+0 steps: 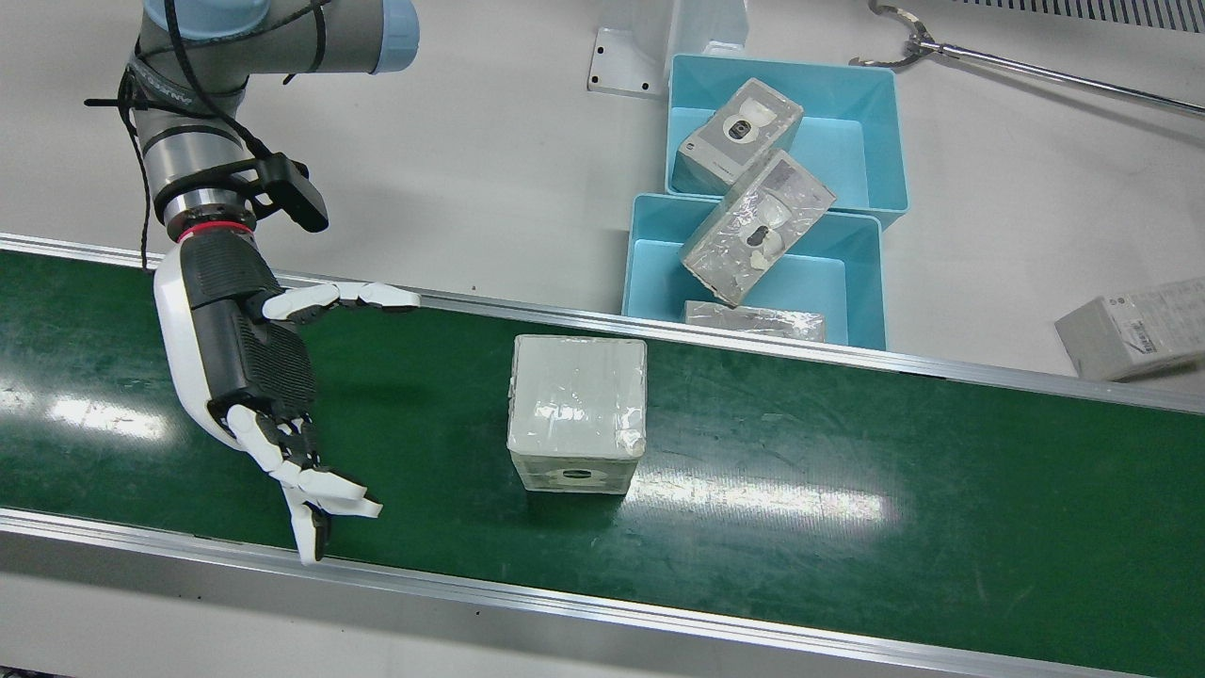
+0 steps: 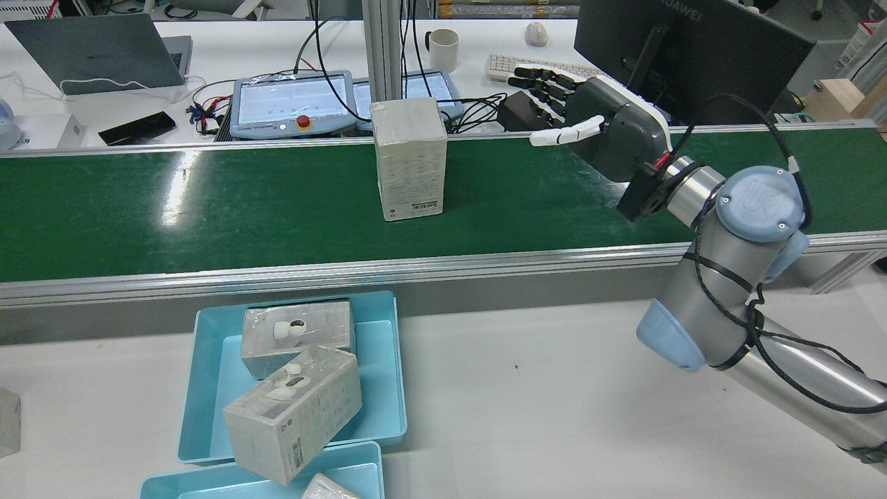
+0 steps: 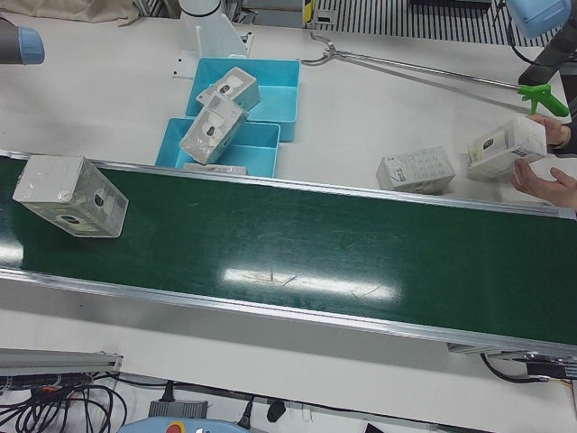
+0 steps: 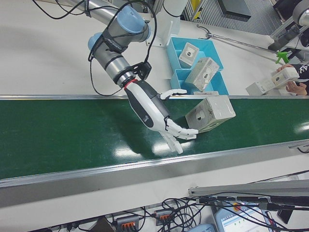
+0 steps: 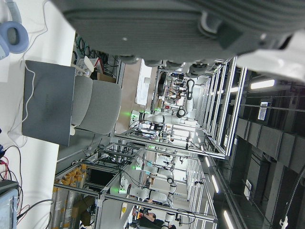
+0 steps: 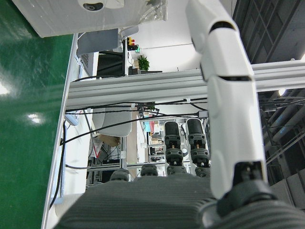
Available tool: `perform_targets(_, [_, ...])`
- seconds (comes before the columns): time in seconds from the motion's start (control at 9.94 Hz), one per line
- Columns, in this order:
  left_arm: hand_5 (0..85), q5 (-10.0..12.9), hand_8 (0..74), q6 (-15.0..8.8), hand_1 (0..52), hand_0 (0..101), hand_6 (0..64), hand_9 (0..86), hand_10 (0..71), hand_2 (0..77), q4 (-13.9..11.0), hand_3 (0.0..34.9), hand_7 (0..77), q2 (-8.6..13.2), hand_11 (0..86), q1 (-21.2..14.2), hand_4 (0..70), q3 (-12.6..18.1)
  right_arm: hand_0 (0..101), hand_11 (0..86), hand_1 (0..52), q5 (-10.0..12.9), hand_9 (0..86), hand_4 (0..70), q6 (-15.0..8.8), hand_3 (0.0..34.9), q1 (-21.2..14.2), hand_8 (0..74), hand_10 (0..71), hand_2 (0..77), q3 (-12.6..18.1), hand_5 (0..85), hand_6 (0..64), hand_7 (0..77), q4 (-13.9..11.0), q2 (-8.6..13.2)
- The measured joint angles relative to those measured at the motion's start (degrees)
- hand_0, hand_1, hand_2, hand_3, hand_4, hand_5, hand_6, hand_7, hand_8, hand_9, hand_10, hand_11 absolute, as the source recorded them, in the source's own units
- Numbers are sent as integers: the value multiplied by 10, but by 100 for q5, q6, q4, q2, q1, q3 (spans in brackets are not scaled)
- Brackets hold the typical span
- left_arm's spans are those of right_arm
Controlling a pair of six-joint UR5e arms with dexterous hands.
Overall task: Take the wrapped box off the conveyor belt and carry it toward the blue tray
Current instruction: 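Move the right hand onto the wrapped white box and close fingers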
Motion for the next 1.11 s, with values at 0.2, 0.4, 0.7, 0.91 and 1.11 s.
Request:
perform_targets(0.2, [11, 0, 5, 0, 0, 0, 0, 5, 0, 11, 0, 0, 5, 0, 0, 0, 0, 0, 502, 11, 180, -251, 22, 125, 121, 59, 226, 5, 0, 175, 142, 191, 44, 185, 18, -261])
perform_targets(0.4, [11, 0, 5, 0, 0, 0, 0, 0, 0, 11, 0, 0, 5, 0, 5, 0, 0, 0, 501, 11, 180, -373, 22, 120, 116, 53, 233, 5, 0, 164, 139, 191, 44, 169, 18, -302])
perform_targets(0.7, [11, 0, 5, 0, 0, 0, 0, 5, 5, 11, 0, 0, 5, 0, 0, 0, 0, 0, 493, 11, 175, -375, 16, 120, 40, 54, 43, 5, 0, 175, -91, 191, 44, 175, -31, 185])
perform_targets(0.91, [11, 0, 5, 0, 0, 0, 0, 5, 5, 5, 0, 0, 5, 0, 0, 0, 0, 0, 506, 11, 196, -336, 22, 169, 7, 69, 11, 5, 0, 202, -188, 218, 60, 207, -55, 363])
perform_targets(1.11, [11, 0, 5, 0, 0, 0, 0, 5, 5, 11, 0, 0, 5, 0, 5, 0, 0, 0, 506, 11, 196, -322, 38, 169, -65, 69, -30, 5, 0, 202, -287, 218, 76, 235, -57, 407])
